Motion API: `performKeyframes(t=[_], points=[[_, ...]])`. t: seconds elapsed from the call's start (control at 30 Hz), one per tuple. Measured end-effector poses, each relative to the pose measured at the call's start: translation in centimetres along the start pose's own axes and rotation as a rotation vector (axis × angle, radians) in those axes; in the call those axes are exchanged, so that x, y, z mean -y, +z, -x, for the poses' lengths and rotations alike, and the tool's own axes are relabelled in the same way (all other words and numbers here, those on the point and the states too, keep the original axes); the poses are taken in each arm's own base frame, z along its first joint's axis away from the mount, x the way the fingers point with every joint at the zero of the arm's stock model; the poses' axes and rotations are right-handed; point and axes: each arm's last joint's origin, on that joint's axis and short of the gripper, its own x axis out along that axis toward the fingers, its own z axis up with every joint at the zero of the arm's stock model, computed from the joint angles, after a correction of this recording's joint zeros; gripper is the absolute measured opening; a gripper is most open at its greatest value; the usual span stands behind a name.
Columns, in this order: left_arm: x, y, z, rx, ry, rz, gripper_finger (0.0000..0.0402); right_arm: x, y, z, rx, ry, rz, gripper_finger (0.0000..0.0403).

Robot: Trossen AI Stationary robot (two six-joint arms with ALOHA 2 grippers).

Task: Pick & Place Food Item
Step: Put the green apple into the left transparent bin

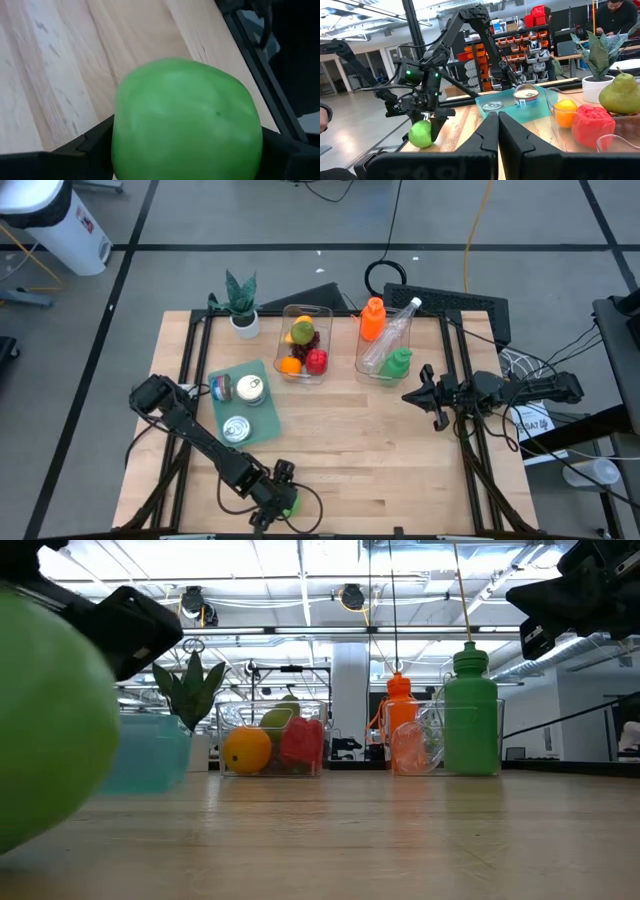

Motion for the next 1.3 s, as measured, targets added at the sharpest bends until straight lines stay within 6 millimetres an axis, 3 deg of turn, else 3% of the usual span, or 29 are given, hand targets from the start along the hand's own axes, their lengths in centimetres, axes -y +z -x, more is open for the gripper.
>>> performKeyframes(t=[0.17,0.43,0.8,0.93,1.07,1.17,1.3], points=[[0.2,0.5,0.9,0.059,0.027,-0.038,0.0316,0.0,0.0,0.0,0.000,0.000,0.000,0.0000],[0.6,1.8,6.0,0.196,0.061,-0.078,0.0329,0.0,0.0,0.0,0.001,0.000,0.000,0.0000],[0.6,2.7,7.5,0.305,0.128,-0.204,0.0322,0.0,0.0,0.0,0.000,0.000,-0.007,0.0000],[-0.1,2.9,11.2,0.371,0.201,-0.196,0.0318,0.0,0.0,0.0,0.000,0.000,-0.012,0.0000],[-0.8,2.2,16.6,0.438,0.253,-0.197,0.0325,0.0,0.0,0.0,0.000,0.000,-0.009,0.0000],[-1.4,1.1,20.3,0.493,0.228,-0.192,0.0323,0.0,0.0,0.0,0.001,0.000,0.000,0.0000],[-2.7,-1.3,23.9,0.574,0.230,-0.157,0.0317,0.0,0.2,0.0,0.022,-0.002,0.009,0.0000]])
